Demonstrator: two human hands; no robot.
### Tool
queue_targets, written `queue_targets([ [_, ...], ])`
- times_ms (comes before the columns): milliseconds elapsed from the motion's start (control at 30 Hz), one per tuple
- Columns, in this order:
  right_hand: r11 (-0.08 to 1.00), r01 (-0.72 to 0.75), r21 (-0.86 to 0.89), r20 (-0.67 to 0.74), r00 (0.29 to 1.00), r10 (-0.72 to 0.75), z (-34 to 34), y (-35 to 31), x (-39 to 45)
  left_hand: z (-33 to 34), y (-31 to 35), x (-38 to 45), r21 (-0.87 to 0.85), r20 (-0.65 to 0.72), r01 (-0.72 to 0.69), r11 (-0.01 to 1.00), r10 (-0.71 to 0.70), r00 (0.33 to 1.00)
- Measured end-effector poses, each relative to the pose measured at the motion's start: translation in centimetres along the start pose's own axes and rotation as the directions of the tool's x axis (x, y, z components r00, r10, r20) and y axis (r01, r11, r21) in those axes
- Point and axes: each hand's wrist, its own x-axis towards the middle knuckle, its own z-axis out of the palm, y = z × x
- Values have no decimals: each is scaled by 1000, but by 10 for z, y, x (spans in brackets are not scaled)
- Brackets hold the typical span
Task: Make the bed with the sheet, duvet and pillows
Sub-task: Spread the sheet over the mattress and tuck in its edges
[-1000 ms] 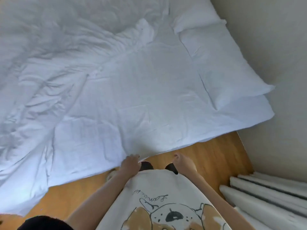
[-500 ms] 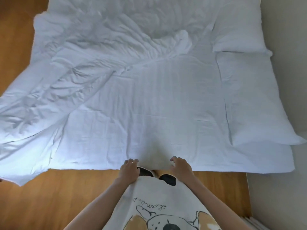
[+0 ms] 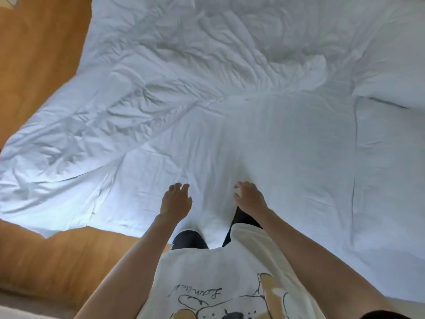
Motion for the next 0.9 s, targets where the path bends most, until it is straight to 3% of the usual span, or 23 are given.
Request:
queue_targets([
  [267, 996, 61, -68, 22, 998, -60, -30, -18, 171, -7, -15, 113, -73, -93, 115, 991, -121, 988],
  [467, 984, 68, -162, -59, 995, -78, -26, -16, 356, 14, -30, 280, -2, -152, 17, 1000, -17, 988],
  [567, 976, 76, -203, -185, 976, -115, -30, -16, 424, 19, -35, 343, 66, -220, -28, 997, 42, 975],
  [667, 919, 98, -381, -385, 887, -255, -33, -11, 463, 23, -43, 386, 185, -293, -80, 979, 133, 947],
  [833, 834, 122, -538, -578, 667, -470, -37, 10, 494, 1, -73, 431, 267, -378, 27, 963, 79, 922],
  [900, 838, 107, -535, -595, 656, -463, -43, 5, 510, 3, -84, 446, 256, -372, 64, 964, 37, 928],
])
